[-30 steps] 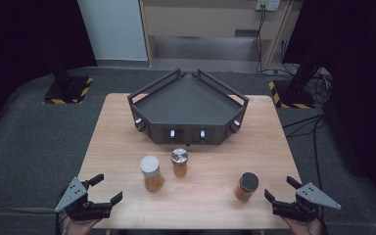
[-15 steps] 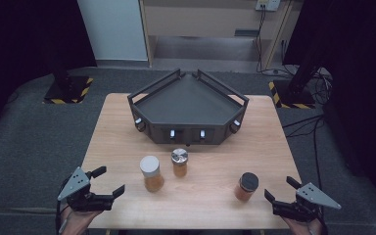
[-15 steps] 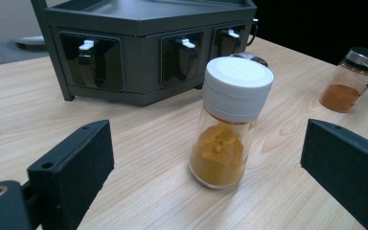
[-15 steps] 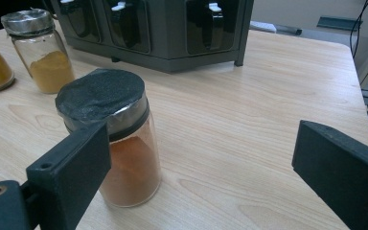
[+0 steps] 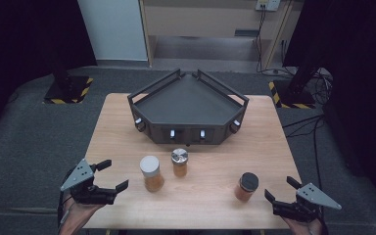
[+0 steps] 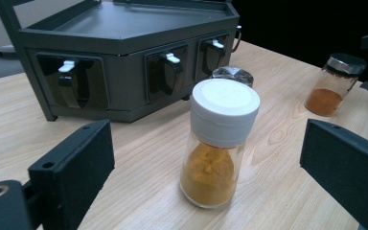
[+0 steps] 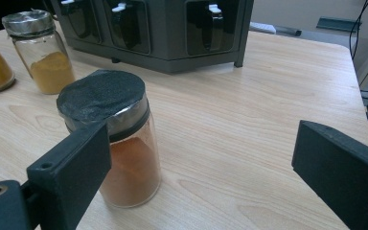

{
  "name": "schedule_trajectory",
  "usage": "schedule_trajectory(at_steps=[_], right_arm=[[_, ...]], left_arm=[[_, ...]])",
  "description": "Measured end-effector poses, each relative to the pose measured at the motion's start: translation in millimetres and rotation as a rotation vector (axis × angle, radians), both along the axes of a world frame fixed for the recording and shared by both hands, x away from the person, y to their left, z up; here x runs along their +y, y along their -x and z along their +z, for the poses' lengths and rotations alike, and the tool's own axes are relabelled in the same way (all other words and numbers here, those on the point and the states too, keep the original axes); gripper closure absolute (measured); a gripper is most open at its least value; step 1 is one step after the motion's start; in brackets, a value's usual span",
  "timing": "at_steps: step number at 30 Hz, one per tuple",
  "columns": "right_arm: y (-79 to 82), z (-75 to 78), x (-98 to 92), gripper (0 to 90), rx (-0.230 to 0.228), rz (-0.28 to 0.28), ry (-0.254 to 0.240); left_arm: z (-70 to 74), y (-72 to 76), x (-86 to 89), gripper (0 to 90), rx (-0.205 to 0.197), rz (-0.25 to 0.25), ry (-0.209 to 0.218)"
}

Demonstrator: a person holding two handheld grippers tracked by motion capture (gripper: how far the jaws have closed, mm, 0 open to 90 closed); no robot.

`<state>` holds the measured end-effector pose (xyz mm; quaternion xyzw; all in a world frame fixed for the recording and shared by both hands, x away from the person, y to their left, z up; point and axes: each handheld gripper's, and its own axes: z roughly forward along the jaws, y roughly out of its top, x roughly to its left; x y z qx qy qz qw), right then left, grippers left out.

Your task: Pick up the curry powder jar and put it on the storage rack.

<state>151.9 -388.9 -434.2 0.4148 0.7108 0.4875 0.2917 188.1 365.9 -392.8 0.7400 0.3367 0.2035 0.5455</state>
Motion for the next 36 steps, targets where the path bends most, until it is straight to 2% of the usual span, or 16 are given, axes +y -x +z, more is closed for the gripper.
schedule_trajectory(at_steps=[11, 19, 26, 30, 36], right_arm=[[0.2, 0.1, 0.0, 6.4, -0.001, 0.001, 0.001], [0.2, 0.1, 0.1, 6.6, -0.002, 0.001, 0.002], [0.2, 0.1, -0.1, 6.7, -0.001, 0.001, 0.001], [0.4, 0.3, 0.2, 6.7, -0.002, 0.001, 0.003], [0.6, 0.3, -0.3, 6.7, -0.002, 0.002, 0.000]], left_arm=[[1.2, -24.6, -3.8, 3.8, 0.011, -0.071, 0.014], [0.5, -37.8, -8.0, 4.0, 0.023, -0.096, 0.022], [1.3, -49.5, -16.6, 4.0, 0.037, -0.117, 0.010], [2.4, -54.5, -25.6, 4.1, 0.039, -0.130, -0.012], [-2.1, -64.8, -35.3, 4.4, 0.058, -0.154, -0.016]])
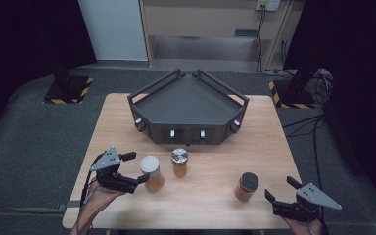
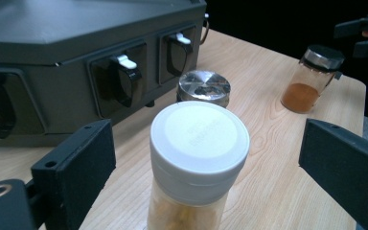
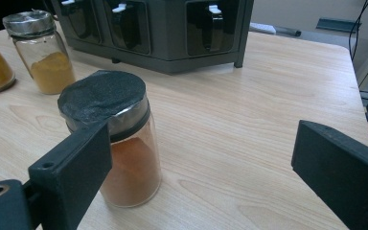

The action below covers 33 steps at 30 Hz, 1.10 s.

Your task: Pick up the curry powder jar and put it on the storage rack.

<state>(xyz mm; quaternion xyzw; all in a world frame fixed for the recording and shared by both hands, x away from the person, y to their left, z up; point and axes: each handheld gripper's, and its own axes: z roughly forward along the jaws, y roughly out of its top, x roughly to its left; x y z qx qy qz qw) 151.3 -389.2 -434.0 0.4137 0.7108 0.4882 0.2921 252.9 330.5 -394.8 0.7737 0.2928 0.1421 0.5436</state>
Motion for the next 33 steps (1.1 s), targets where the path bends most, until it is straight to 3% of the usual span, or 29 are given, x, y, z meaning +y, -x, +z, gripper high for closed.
schedule_trajectory(at_steps=[21, 28, 33], right_arm=[[-0.2, -0.3, -0.3, 6.9, 0.000, 0.002, -0.001], [-0.3, -0.4, -0.8, 7.1, 0.000, 0.004, -0.002], [-0.3, -0.2, -0.5, 7.2, 0.000, 0.004, 0.000]], left_arm=[[-18.8, -21.6, -15.0, 11.7, 0.026, -0.016, -0.019], [-28.5, -21.7, -18.7, 18.5, 0.012, -0.014, -0.017], [-34.4, -20.6, -18.8, 31.1, -0.018, -0.023, -0.005]])
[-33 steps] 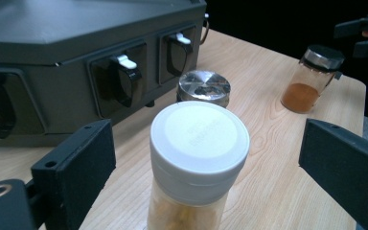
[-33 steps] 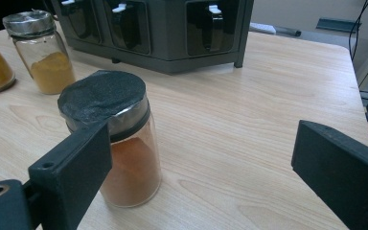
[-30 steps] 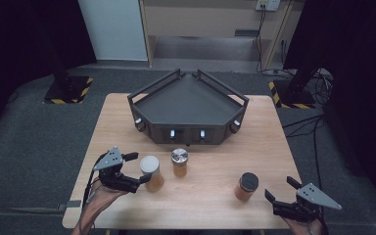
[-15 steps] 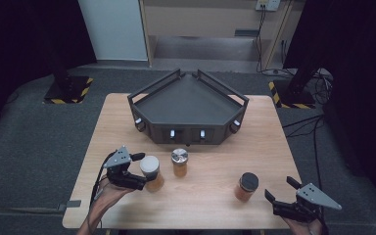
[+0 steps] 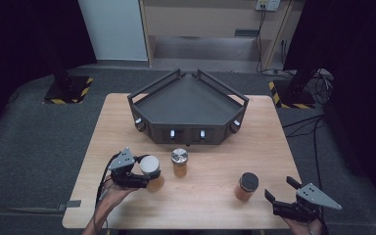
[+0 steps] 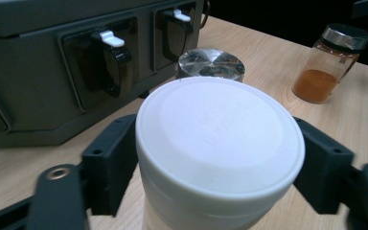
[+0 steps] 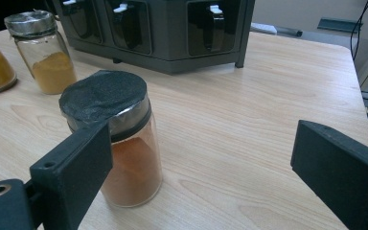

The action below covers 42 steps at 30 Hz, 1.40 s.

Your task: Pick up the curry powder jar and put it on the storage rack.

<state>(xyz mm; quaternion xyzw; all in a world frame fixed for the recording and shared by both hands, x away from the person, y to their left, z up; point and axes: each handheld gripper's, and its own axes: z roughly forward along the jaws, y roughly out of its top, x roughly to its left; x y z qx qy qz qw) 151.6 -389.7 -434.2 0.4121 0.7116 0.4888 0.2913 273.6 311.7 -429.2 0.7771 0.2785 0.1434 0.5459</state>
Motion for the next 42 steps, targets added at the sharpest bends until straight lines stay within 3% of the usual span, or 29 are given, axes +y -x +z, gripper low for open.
schedule_trajectory(at_steps=[6, 20, 42], right_arm=[[-0.2, -0.3, -0.2, 7.2, 0.000, 0.000, -0.002], [-0.4, -0.3, -0.2, 7.1, 0.002, 0.000, -0.003], [-0.8, -0.8, -0.3, 7.1, 0.003, -0.003, -0.006]], left_arm=[[-1.2, 4.2, -1.7, 31.7, -0.021, 0.009, -0.006], [6.3, 3.5, -1.8, 31.8, -0.004, 0.006, -0.017], [55.9, -0.4, 1.2, 31.8, -0.009, -0.003, -0.023]])
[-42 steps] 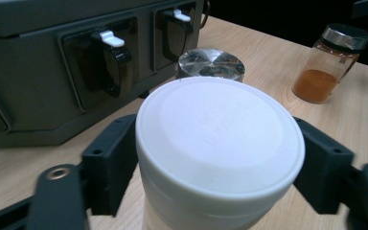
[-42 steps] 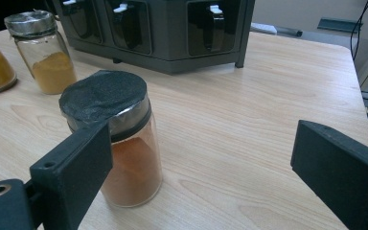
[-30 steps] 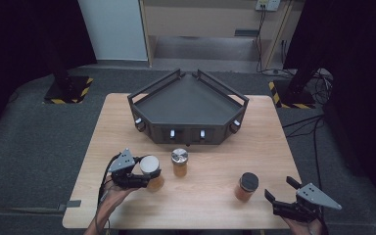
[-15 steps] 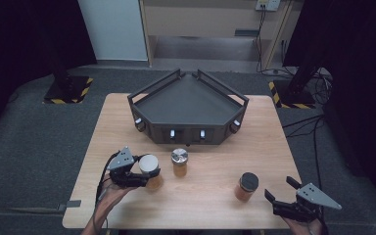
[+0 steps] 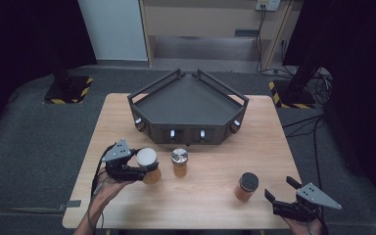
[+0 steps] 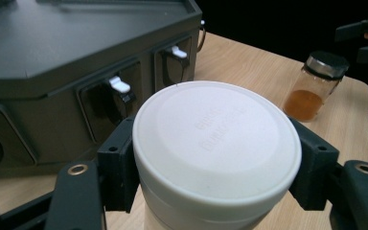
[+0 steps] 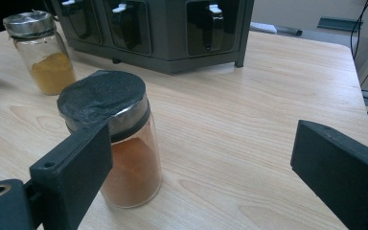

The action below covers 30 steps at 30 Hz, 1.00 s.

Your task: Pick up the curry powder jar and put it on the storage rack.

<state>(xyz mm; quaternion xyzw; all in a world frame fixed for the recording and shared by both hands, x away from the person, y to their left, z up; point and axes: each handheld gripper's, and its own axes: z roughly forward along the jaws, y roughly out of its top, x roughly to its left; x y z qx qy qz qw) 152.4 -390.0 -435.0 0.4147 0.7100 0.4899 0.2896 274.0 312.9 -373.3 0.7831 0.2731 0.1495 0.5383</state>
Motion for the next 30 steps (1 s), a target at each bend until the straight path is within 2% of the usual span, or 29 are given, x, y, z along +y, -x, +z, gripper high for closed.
schedule_trajectory(at_steps=[7, 17, 24, 30], right_arm=[[-0.2, -0.1, -0.2, 7.2, 0.001, 0.000, -0.002], [-0.3, -0.6, -0.7, 7.2, 0.001, 0.001, -0.005], [-0.4, -0.7, -1.0, 7.3, 0.001, 0.001, -0.008], [-0.7, -1.1, -1.2, 7.5, 0.001, 0.001, -0.010]], left_arm=[[20.2, -7.0, -3.4, 31.9, -0.008, 0.003, -0.010], [38.8, -18.2, -11.5, 31.9, -0.004, 0.013, -0.016], [57.9, -28.2, -15.8, 31.9, -0.019, 0.023, -0.016], [72.1, -37.3, -21.4, 31.9, -0.022, 0.040, -0.033]])
